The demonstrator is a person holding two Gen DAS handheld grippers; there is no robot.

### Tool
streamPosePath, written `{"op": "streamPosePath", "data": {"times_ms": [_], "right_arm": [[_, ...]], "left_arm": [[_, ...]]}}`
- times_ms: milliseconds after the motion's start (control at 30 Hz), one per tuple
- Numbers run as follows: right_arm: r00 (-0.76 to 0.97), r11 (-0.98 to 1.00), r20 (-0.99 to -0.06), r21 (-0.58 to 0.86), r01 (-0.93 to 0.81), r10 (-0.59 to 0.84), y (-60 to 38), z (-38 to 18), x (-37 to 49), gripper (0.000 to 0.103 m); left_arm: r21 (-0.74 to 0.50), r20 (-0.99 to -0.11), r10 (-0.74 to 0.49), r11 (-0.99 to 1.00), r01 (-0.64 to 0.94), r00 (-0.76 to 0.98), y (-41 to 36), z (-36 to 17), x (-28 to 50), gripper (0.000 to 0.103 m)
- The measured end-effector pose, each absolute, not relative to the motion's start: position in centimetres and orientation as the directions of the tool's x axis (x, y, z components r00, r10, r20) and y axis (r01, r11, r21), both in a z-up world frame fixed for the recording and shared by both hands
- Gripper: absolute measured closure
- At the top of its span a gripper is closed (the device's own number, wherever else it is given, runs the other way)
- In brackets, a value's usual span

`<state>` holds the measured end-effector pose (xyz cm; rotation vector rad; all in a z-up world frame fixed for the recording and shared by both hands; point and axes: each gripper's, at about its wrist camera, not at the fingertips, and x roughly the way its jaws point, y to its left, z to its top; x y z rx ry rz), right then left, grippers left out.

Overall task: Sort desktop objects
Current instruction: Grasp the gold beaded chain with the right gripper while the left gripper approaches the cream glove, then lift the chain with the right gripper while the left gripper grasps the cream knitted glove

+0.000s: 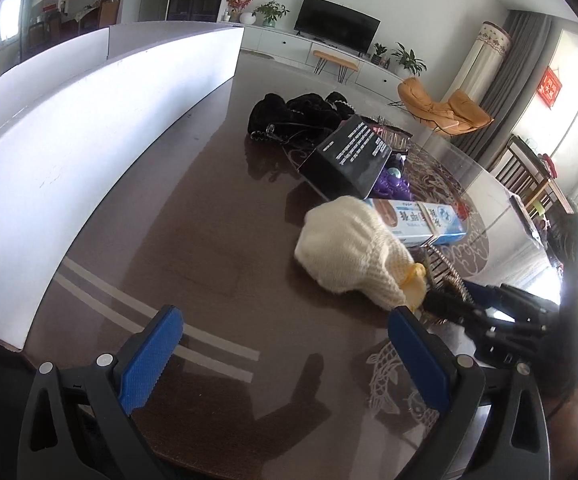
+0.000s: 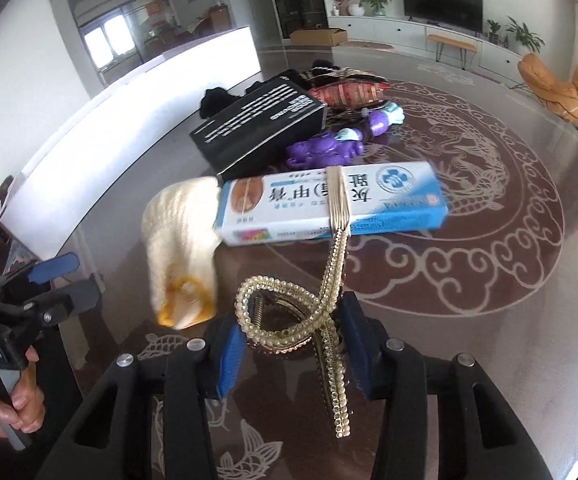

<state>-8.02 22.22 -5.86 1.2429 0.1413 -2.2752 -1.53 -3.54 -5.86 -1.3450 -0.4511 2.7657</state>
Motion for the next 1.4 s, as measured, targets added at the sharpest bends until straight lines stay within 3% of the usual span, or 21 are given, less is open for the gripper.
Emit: {"op": "streamPosePath", "data": {"times_ms": [100,200,367,633,767,833,867,900,933,967,1033,1133,1367,1400], "right_arm": [[-0.447,-0.854,-0.804,0.138,0.501,-0.392,22.2,-5.6,-7.4,0.057],[-0.487,-0.878,-0.792,0.124,0.463,-0.369,23.6,-4.9,-7.1,0.057],[-0.506,-0.891,-0.794,0.095,0.443,-0.336,25.7,-4.5,-6.2,0.057],[-0.503,-0.894,-0.803,0.079,0.44,-0.318,27.7,-4.9,-4.6,0.056],[-0.482,-0.885,-0.82,0.06,0.462,-0.307,27.1,-5.3,-5.1,0.018],[-0.484,-0.881,-0.822,0.044,0.471,-0.3,26.6,-5.4,-5.4,0.018],[-0.477,-0.879,-0.825,0.05,0.474,-0.304,26.4,-5.5,-5.6,0.021],[-0.466,-0.878,-0.829,0.061,0.474,-0.309,26.3,-5.5,-5.8,0.039],[-0.456,-0.879,-0.836,0.062,0.472,-0.304,26.3,-5.6,-5.8,0.052],[-0.456,-0.884,-0.843,0.048,0.465,-0.285,26.3,-5.6,-5.7,0.058],[-0.453,-0.891,-0.846,0.053,0.45,-0.279,26.9,-5.4,-5.6,0.059],[-0.464,-0.903,-0.835,0.085,0.421,-0.295,28.5,-4.3,-5.0,0.059],[-0.518,-0.917,-0.792,0.126,0.379,-0.323,30.8,-0.4,-4.0,0.065],[-0.521,-0.912,-0.784,0.134,0.387,-0.337,30.7,0.1,-4.0,0.083]], "left_arm": [[-0.285,-0.759,0.194,-0.957,0.05,-0.622,-2.1,-4.3,-3.1,0.0],[-0.213,-0.754,0.136,-0.976,0.043,-0.643,-0.1,-3.1,-4.7,0.0],[-0.179,-0.833,0.096,-0.979,0.1,-0.545,-0.3,-6.4,-9.1,0.0],[-0.089,-0.847,0.156,-0.984,-0.154,-0.509,-0.5,-7.2,-5.7,0.0],[-0.107,-0.853,0.149,-0.988,-0.112,-0.501,-0.7,-6.8,-6.7,0.0],[-0.123,-0.871,0.15,-0.989,-0.087,-0.469,0.2,-7.3,-7.5,0.0],[-0.125,-0.876,0.15,-0.988,-0.085,-0.458,0.7,-7.6,-7.7,0.0],[-0.113,-0.877,0.137,-0.99,-0.079,-0.46,1.3,-7.8,-8.0,0.0],[-0.095,-0.874,0.122,-0.992,-0.08,-0.471,1.8,-7.8,-8.0,0.006],[-0.108,-0.863,0.142,-0.989,-0.098,-0.485,2.1,-7.5,-8.0,0.036],[-0.134,-0.845,0.188,-0.981,-0.141,-0.5,2.6,-6.7,-7.7,0.067],[-0.123,-0.818,0.211,-0.973,-0.197,-0.535,2.3,-5.3,-6.6,0.071],[-0.276,-0.742,0.326,-0.945,-0.176,-0.586,-2.6,-0.7,-3.9,0.072],[-0.296,-0.727,0.335,-0.941,-0.165,-0.6,-3.6,0.3,-3.5,0.072]]}}
